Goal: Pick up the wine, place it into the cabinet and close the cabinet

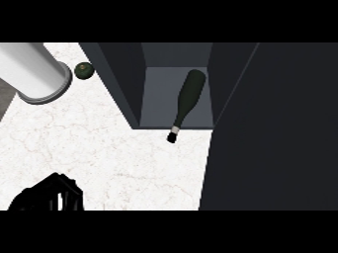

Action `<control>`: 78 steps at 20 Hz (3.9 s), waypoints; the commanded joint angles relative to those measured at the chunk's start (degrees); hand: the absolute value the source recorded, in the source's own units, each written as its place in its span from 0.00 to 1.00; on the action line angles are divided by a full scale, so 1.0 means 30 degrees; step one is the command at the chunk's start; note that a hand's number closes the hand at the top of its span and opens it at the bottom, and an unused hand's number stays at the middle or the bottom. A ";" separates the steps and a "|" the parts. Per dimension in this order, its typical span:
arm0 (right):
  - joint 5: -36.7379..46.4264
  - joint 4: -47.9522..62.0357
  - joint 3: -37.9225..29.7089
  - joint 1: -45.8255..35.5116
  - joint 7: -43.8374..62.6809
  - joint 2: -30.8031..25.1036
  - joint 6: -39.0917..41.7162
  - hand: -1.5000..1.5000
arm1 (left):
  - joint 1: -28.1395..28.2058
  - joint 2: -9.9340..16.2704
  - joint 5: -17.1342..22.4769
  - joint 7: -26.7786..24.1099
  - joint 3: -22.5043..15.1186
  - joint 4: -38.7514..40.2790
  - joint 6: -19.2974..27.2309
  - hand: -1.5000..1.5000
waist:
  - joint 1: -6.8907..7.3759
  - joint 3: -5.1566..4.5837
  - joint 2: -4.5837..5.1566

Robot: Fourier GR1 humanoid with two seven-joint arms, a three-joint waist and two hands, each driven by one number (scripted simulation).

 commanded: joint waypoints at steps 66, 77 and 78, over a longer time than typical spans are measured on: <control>0.7434 0.7552 0.7707 -1.5129 0.1785 0.5059 -0.8917 1.00 | 0.3127 0.5631 0.5091 -0.0942 0.7617 0.1211 -1.0567 1.00 | 0.3260 -0.0268 0.0832; 0.9076 1.5654 0.5396 -2.3953 0.1668 0.5112 -1.2477 1.00 | 0.2273 0.5226 0.4830 -0.0722 0.7025 0.1343 -1.0980 1.00 | 0.4205 -0.0234 0.1182; 0.9213 1.6265 0.4894 -2.4651 0.1601 0.5113 -1.2787 1.00 | 0.2106 0.5343 0.4890 -0.0580 0.7087 0.1156 -1.0973 1.00 | 0.4238 -0.0207 0.1216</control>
